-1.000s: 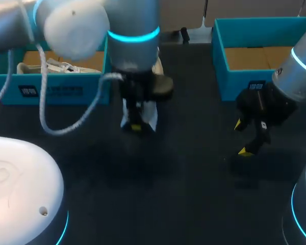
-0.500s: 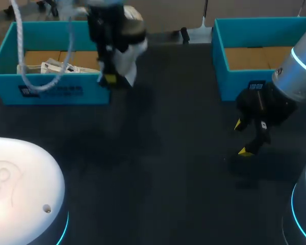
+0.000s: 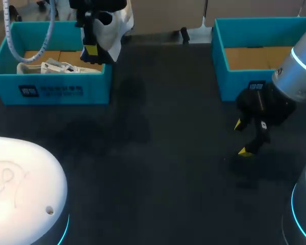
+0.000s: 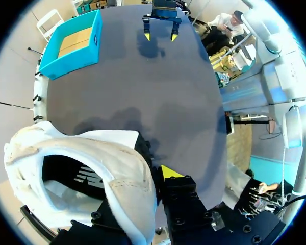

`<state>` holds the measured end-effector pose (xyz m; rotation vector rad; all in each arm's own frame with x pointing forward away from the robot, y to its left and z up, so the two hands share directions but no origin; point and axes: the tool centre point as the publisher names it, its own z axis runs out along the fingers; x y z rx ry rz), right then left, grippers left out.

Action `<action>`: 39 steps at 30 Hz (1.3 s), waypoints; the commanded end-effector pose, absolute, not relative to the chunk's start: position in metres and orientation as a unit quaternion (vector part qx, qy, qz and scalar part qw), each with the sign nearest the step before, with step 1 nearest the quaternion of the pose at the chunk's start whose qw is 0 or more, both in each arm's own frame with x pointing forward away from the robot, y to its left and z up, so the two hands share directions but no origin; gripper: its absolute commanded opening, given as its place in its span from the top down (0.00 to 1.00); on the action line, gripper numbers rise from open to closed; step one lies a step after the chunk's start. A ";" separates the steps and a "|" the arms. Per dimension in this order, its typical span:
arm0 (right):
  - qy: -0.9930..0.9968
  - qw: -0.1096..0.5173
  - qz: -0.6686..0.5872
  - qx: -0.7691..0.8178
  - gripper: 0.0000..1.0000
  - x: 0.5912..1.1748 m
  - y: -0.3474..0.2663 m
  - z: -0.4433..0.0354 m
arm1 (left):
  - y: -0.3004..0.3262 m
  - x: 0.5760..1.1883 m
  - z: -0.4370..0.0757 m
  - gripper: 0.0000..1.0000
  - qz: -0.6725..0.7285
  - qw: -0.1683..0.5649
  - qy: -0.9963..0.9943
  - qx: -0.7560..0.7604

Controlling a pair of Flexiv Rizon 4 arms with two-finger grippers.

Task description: Take the shoe out of the shoebox, open the shoe tongue, remove and reinsert the insole, then place the shoe into the shoebox

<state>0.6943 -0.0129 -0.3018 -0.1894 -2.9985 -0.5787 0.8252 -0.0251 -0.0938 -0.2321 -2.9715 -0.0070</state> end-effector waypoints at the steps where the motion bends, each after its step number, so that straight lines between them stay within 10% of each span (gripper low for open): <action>1: -0.979 0.040 -0.187 -0.063 0.00 0.693 -0.012 -0.302 | -0.024 0.825 -0.093 1.00 -0.002 0.079 -0.994 -0.078; 27: -0.979 0.040 -0.187 -0.063 0.00 0.693 -0.012 -0.302 | 0.181 0.955 -0.088 1.00 -0.052 0.050 -0.997 -0.030; 39: -0.979 0.040 -0.187 -0.063 0.00 0.693 -0.012 -0.302 | 0.181 0.955 -0.088 1.00 -0.052 0.050 -0.997 -0.030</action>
